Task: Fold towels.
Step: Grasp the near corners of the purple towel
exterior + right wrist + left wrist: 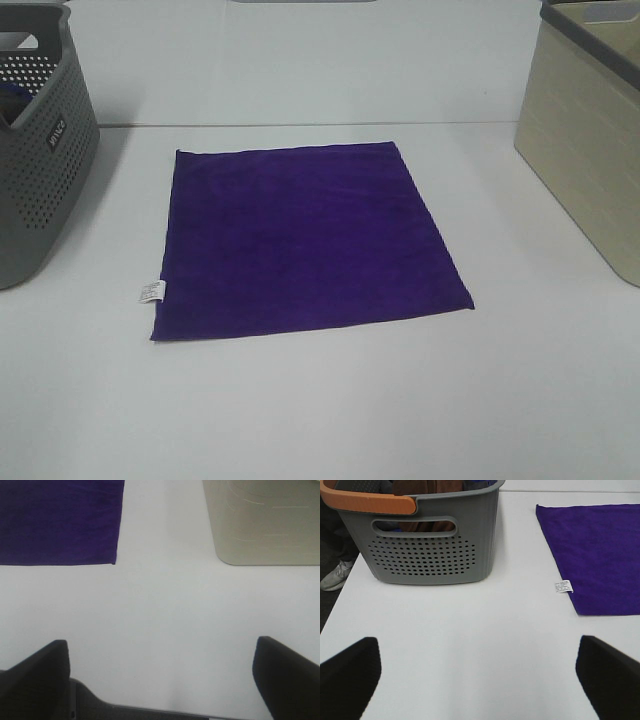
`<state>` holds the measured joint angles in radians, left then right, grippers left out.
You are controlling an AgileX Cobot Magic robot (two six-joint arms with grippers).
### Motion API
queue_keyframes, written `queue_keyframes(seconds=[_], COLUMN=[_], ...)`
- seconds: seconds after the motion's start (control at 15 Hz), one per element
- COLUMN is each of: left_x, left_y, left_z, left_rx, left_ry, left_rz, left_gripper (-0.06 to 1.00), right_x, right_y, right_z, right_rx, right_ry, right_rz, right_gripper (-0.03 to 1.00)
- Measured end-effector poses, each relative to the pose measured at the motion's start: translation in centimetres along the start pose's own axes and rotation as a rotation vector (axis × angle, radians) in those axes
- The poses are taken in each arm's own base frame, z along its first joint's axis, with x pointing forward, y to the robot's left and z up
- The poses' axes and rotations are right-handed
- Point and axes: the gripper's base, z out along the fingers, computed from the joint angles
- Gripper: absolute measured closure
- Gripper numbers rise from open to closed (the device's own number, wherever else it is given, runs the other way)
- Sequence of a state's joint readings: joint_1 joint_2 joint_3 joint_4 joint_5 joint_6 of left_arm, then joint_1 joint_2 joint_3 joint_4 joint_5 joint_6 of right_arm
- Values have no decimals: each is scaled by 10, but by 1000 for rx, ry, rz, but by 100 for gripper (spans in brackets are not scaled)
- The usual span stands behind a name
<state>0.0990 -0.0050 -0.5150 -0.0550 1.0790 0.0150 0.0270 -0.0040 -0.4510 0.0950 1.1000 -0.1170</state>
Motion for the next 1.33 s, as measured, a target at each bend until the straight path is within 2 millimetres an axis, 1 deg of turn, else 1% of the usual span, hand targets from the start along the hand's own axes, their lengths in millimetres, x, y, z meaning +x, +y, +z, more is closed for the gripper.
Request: queue_keyframes(seconds=[1.33], left_x=[0], left_y=[0], left_z=[0], left_rx=[0], left_ry=[0], left_rz=[0], left_gripper=[-5], right_x=[0], right_y=[0], right_z=[0], right_rx=[3], right_ry=[0], right_rz=[1], right_gripper=[1])
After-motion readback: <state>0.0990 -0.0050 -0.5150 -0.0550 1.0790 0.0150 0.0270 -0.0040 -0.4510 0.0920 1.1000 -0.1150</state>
